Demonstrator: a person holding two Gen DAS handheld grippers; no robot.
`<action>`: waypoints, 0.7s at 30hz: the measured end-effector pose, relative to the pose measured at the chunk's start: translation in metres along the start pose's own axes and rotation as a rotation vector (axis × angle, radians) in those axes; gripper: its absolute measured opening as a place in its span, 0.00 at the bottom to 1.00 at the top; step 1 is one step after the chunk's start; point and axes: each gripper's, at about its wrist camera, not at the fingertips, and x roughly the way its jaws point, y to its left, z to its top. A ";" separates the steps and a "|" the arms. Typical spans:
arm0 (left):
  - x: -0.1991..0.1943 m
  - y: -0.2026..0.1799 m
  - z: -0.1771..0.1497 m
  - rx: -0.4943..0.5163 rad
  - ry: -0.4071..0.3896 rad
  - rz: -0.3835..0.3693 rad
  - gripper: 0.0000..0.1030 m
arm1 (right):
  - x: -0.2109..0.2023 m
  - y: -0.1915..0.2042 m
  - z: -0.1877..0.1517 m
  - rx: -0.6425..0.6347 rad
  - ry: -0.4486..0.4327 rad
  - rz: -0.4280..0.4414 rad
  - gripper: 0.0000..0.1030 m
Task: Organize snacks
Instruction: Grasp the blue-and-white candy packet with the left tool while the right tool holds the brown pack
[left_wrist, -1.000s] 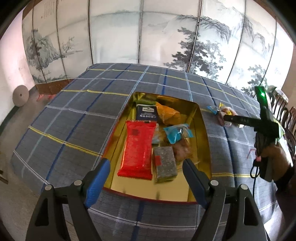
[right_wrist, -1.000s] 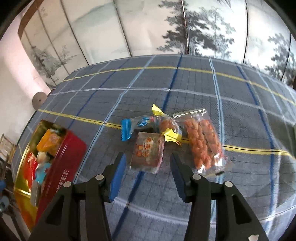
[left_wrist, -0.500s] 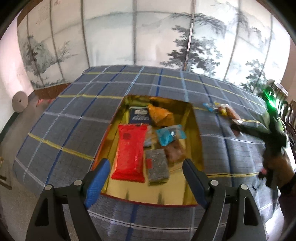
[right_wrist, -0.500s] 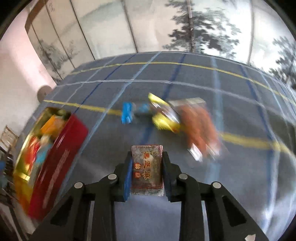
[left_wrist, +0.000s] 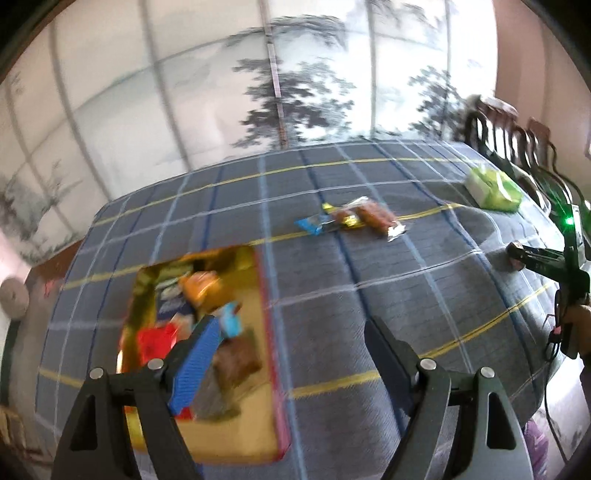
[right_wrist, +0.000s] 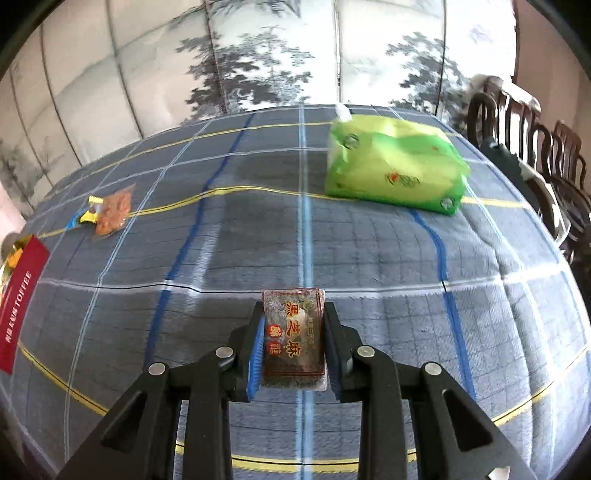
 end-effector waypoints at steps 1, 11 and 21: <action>0.006 -0.004 0.008 0.018 0.000 -0.011 0.80 | 0.002 0.000 -0.002 -0.005 -0.001 0.000 0.25; 0.110 -0.029 0.097 0.261 0.128 -0.220 0.80 | 0.003 -0.008 -0.005 0.012 -0.009 0.066 0.26; 0.198 -0.025 0.123 0.433 0.244 -0.278 0.80 | 0.003 -0.007 -0.005 0.011 -0.007 0.084 0.28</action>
